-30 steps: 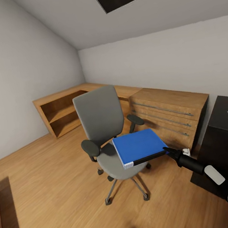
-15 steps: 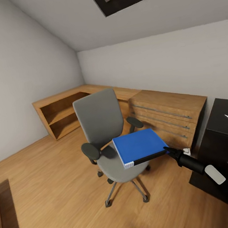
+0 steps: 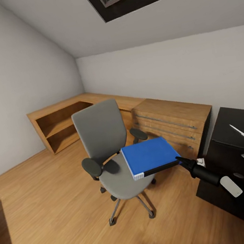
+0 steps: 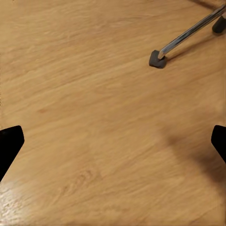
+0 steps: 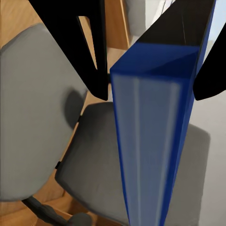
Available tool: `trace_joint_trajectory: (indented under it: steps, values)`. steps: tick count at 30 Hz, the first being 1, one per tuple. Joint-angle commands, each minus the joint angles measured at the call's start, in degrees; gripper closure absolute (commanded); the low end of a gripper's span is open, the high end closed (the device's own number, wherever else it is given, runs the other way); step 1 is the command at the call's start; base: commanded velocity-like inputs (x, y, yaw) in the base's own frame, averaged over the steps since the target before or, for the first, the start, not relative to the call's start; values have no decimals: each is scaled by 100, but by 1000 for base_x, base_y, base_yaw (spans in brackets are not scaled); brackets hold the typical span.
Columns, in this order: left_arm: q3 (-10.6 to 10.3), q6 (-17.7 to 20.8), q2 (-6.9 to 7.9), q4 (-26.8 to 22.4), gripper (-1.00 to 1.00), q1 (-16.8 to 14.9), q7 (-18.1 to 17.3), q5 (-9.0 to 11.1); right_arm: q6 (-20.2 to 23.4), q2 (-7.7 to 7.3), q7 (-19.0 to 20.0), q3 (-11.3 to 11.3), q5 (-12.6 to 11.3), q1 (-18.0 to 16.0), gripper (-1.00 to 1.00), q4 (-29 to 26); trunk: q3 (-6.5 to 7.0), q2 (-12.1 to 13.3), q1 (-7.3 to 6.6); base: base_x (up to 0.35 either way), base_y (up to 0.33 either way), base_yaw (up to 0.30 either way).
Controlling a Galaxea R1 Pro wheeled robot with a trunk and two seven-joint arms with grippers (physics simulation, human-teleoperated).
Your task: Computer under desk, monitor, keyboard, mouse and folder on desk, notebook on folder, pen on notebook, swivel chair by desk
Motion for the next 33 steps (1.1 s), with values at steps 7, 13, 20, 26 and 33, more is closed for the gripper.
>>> trace_joint_trajectory:
  steps: [7,13,20,26,33]
  values:
    - [24,-8,-4,2,-100,-3,-46,45,34,-11,95,-8,-19,-3,100,-5,121,280,-155,0,0,0]
    - [24,-8,-11,1,-100,-3,-46,45,38,-21,108,-8,-19,-3,100,-66,229,520,-287,0,0,0]
    - [24,-8,-13,3,-100,-3,-46,45,153,-78,115,-10,-18,-3,100,-238,354,801,-440,0,0,0]
    - [24,-8,-13,3,-100,-3,-46,45,299,-222,115,-18,-28,-3,100,-258,462,1042,-572,0,0,0]
    - [24,-8,-13,1,-100,-3,-46,45,499,-421,113,-33,-45,-3,100,-455,588,1323,-726,0,0,0]
